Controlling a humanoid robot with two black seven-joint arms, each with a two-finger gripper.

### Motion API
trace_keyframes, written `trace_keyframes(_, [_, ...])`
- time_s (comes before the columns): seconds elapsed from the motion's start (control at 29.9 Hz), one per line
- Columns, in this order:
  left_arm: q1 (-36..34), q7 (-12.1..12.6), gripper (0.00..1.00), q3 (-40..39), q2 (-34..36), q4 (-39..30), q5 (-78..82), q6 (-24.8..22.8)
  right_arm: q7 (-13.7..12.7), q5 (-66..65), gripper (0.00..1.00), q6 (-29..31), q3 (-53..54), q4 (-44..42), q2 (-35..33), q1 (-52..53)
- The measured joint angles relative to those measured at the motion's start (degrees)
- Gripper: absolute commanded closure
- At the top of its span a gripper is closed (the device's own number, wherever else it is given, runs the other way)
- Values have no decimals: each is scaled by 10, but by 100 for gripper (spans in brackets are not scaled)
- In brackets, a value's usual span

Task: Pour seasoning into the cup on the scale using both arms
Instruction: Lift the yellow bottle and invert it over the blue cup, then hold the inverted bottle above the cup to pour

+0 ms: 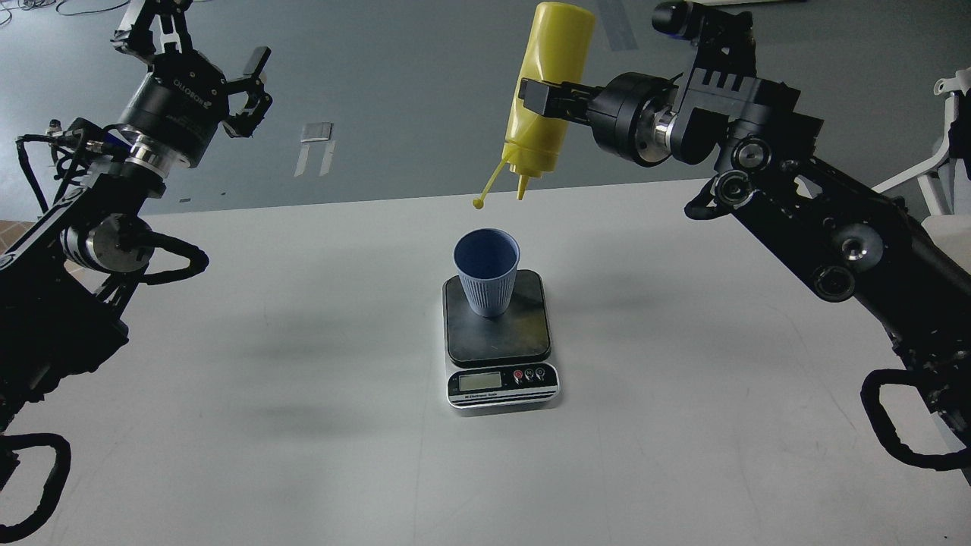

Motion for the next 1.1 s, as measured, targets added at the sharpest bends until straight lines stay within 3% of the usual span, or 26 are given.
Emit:
trace_keyframes(0.3, [0, 0, 2, -2, 2, 1, 0, 0, 1, -56, 47, 0, -23, 0, 46, -1])
trace_keyframes(0.8, [0, 0, 2, -4, 3, 0, 0, 0, 2, -121, 49, -1, -65, 18, 49, -8])
trace_keyframes(1.1, [0, 0, 2, -5, 6, 0, 0, 0, 5, -162, 59, -9, -66, 18, 51, -23])
